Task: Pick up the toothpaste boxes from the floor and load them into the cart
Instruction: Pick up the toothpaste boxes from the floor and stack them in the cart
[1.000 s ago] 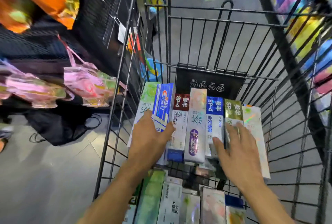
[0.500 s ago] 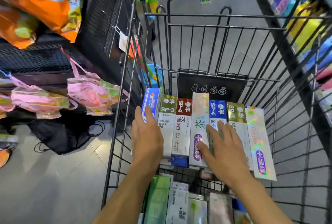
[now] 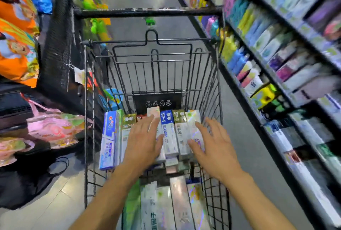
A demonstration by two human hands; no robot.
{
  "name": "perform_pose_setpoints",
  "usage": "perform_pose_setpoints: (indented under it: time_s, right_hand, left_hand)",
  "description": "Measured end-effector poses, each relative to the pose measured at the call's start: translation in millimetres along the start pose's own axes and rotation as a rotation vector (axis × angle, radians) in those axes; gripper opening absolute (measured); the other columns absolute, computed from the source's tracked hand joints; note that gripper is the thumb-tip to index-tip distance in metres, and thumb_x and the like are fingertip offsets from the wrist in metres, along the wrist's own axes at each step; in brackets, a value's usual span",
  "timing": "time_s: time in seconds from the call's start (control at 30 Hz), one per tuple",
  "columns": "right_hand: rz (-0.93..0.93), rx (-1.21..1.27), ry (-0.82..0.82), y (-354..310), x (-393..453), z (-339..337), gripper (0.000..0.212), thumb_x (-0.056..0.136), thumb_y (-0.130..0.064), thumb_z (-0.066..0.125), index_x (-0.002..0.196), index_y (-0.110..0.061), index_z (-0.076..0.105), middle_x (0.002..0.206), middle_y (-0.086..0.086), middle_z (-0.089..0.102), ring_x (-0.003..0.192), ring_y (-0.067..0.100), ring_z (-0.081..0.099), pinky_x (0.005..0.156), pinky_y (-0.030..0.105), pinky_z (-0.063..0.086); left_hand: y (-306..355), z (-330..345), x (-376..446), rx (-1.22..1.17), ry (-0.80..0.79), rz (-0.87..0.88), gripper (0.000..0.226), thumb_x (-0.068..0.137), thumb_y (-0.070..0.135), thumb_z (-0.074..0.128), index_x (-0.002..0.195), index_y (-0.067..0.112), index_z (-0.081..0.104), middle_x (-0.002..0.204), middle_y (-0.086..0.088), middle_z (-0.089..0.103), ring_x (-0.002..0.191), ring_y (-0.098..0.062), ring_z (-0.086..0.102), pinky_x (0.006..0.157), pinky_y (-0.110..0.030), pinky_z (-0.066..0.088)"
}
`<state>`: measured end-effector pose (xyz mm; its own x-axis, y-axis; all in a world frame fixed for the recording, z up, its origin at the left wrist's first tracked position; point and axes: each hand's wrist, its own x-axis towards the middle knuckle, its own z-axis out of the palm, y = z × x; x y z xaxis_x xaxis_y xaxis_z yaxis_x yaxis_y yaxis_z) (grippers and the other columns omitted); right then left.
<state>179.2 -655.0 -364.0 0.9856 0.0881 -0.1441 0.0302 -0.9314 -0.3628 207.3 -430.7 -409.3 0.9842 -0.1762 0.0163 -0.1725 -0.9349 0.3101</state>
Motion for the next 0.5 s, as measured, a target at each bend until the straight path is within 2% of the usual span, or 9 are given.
perform_pose_setpoints:
  time_s: [0.07,0.23,0.33,0.5]
  right_hand:
    - [0.084,0.007,0.069,21.7,-24.5,-28.9,0.068,0.093,-0.061,0.035,0.139,-0.016,0.056,0.149,0.015,0.046,0.14,0.036,0.039,0.115,0.049,0.036]
    - [0.322,-0.071,0.215,101.2,-121.2,-106.8,0.069,0.091,-0.062,0.034,0.139,-0.017,0.055,0.147,0.015,0.048,0.138,0.036,0.042,0.117,0.046,0.032]
    - [0.5,-0.065,0.29,152.4,-204.9,-144.4,0.07,0.092,-0.063,0.033,0.142,-0.018,0.051,0.147,0.015,0.047,0.136,0.037,0.043,0.116,0.048,0.035]
    - [0.795,-0.06,0.511,229.8,-374.3,-182.5,0.068,0.094,-0.064,0.034,0.143,-0.019,0.051,0.143,0.012,0.051,0.132,0.034,0.046,0.111,0.047,0.039]
  left_hand:
    - [46.4,-17.7,10.5,-0.006,-0.01,0.193,0.056,0.096,0.045,0.041,0.134,0.007,0.057,0.134,-0.014,0.06,0.123,-0.036,0.056,0.102,-0.05,0.047]
    - [201.5,-55.0,21.0,0.023,-0.038,0.578,0.056,0.09,0.048,0.042,0.126,0.011,0.064,0.128,-0.015,0.064,0.113,-0.036,0.063,0.094,-0.047,0.051]
    - [303.9,-60.8,1.6,0.07,-0.076,0.836,0.055,0.088,0.049,0.045,0.124,0.013,0.064,0.121,-0.012,0.066,0.107,-0.034,0.063,0.09,-0.045,0.051]
    - [464.6,-40.0,-70.2,0.129,-0.158,1.183,0.062,0.092,0.053,0.037,0.129,0.011,0.063,0.128,-0.012,0.066,0.113,-0.033,0.063,0.096,-0.049,0.052]
